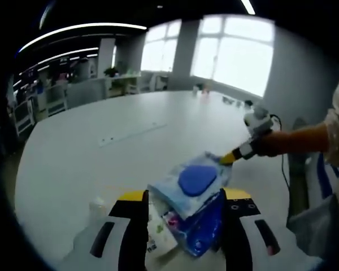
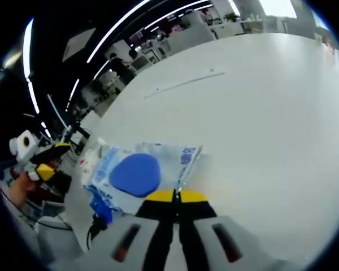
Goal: Arrange the tabletop items into an orderly group along one side of the table until the central work area is clear of visible clutter.
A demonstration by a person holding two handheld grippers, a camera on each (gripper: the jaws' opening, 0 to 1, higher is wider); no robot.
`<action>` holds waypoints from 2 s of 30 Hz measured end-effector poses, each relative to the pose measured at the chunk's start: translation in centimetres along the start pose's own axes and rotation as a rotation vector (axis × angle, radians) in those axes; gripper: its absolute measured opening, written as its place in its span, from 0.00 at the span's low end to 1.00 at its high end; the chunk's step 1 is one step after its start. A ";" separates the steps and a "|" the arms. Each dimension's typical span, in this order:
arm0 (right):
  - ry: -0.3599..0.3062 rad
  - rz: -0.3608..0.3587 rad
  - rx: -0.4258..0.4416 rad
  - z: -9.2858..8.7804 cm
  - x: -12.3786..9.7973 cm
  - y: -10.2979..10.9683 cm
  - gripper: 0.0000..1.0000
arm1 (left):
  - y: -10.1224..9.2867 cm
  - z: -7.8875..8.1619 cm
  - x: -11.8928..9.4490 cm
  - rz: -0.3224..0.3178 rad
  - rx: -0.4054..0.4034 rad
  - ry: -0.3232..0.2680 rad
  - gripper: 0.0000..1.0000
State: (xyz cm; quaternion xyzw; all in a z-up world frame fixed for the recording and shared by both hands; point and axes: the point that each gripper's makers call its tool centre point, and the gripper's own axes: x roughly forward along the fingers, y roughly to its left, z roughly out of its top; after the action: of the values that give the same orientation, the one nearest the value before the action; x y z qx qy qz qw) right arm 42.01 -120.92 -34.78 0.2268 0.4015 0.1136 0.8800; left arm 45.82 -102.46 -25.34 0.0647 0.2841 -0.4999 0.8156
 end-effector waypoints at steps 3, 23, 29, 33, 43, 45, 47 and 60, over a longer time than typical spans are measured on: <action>-0.004 0.002 0.001 0.1 0.0 0.0 0.00 | -0.5 -0.6 1.1 0.000 -0.048 0.056 0.40; -0.014 0.008 -0.006 0.1 -0.3 0.0 0.00 | -0.2 -5.3 5.3 0.082 -0.232 0.341 0.30; -0.014 0.010 -0.008 0.2 -0.2 -0.1 0.00 | -0.2 -6.0 5.9 0.091 -0.275 0.383 0.29; -0.016 0.012 -0.008 0.2 -0.3 -0.1 0.00 | 0.0 -6.1 6.1 0.096 -0.301 0.387 0.26; -0.017 0.009 -0.007 0.2 -0.3 -0.2 0.00 | 1.2 -6.7 6.2 0.128 -0.306 0.408 0.03; -0.020 0.013 0.000 0.3 -0.3 -0.1 0.00 | 1.0 -6.8 6.2 0.118 -0.316 0.409 0.02; -0.021 0.015 -0.002 0.3 -0.4 0.0 0.00 | 1.0 -6.8 6.2 0.117 -0.311 0.410 0.00; -0.046 0.031 -0.010 1.4 -1.0 0.9 0.00 | 0.9 -6.1 5.6 0.111 -0.312 0.384 0.00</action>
State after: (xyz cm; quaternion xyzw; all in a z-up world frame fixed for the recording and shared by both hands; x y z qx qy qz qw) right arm 42.36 -120.97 -32.91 0.2312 0.3771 0.1237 0.8883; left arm 46.04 -104.05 -33.50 0.0475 0.5035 -0.3830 0.7730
